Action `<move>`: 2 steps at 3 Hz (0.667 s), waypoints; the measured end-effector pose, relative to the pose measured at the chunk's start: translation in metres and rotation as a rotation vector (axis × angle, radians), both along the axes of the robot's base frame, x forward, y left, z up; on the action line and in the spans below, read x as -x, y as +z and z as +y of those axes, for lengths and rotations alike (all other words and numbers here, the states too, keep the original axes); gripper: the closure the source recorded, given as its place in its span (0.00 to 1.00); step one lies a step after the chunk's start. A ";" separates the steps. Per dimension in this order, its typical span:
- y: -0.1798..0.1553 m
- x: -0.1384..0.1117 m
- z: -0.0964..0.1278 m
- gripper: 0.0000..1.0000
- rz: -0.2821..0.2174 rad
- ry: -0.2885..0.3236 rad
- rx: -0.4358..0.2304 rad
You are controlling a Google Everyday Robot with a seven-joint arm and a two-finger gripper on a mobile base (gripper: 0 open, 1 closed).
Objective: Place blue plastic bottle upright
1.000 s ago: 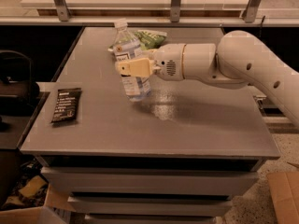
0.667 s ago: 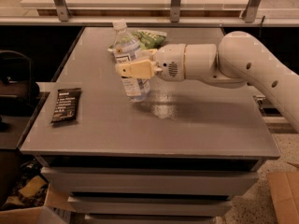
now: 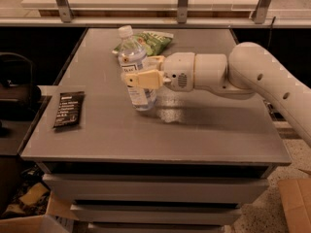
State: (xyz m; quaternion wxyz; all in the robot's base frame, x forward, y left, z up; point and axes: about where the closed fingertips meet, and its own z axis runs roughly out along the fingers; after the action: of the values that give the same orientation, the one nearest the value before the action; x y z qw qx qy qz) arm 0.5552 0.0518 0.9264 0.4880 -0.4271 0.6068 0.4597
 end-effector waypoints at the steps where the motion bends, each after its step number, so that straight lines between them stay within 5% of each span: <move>1: 0.002 0.004 -0.001 1.00 -0.048 0.009 -0.032; 2: 0.006 0.008 -0.002 1.00 -0.097 0.019 -0.070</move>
Offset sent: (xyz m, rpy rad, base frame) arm -0.0105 -0.0091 0.0111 0.1202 -0.1601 0.0226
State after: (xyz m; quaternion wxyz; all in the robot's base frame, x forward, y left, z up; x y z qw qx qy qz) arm 0.5474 0.0498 0.9327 0.5269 -0.4374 0.5620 0.4639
